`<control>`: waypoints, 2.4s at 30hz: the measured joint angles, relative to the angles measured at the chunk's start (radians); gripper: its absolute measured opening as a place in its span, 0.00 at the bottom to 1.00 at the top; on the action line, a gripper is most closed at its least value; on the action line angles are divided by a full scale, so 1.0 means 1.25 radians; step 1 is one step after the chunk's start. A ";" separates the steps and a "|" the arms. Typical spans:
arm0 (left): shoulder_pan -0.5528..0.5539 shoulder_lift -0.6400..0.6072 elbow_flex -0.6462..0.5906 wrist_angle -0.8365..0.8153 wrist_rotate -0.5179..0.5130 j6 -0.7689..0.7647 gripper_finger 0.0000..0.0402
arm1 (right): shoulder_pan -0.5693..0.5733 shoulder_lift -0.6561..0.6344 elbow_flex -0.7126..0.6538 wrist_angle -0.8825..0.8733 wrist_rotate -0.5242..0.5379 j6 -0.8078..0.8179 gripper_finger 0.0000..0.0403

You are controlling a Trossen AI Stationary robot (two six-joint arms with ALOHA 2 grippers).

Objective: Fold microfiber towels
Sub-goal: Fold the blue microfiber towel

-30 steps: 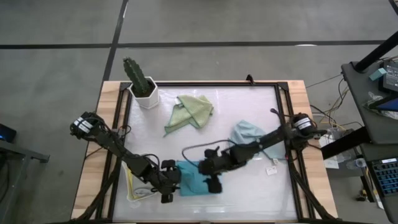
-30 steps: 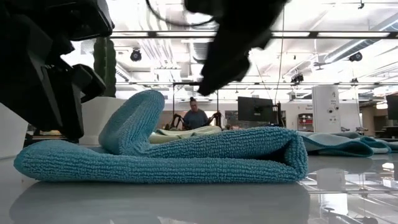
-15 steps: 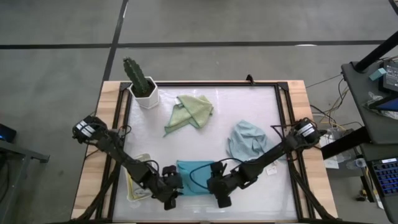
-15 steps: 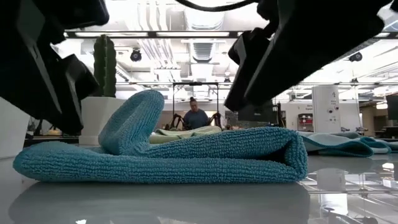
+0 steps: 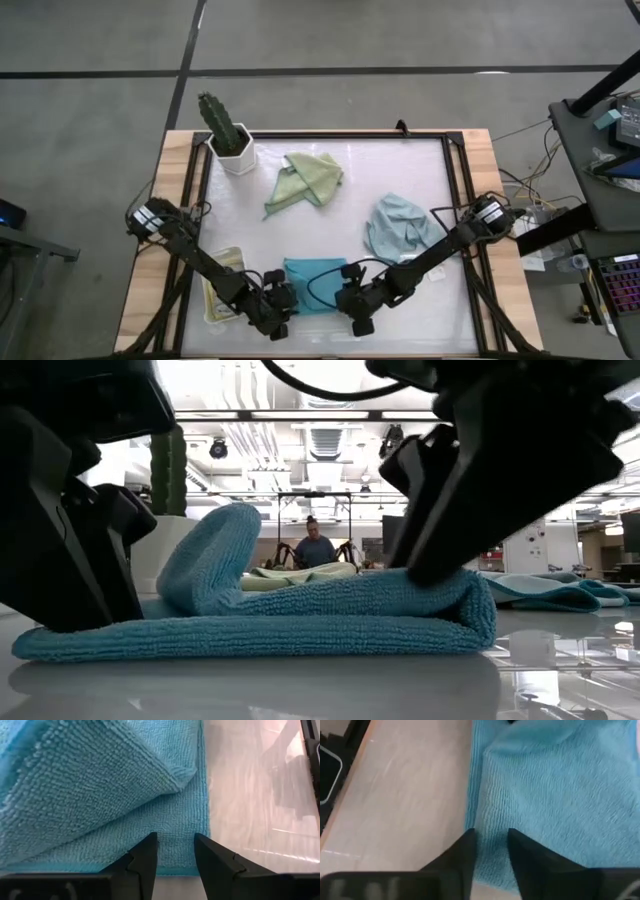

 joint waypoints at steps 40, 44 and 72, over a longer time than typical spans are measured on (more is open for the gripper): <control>0.001 -0.173 0.011 -0.181 0.140 -0.021 0.29 | 0.010 -0.025 0.039 -0.095 -0.092 -0.010 0.35; 0.001 -0.217 0.011 -0.173 0.118 -0.016 0.29 | 0.010 -0.050 0.042 -0.110 -0.089 -0.058 0.38; 0.001 -0.075 -0.002 -0.068 0.103 -0.022 0.29 | -0.103 -0.051 -0.361 0.587 0.189 -0.097 0.02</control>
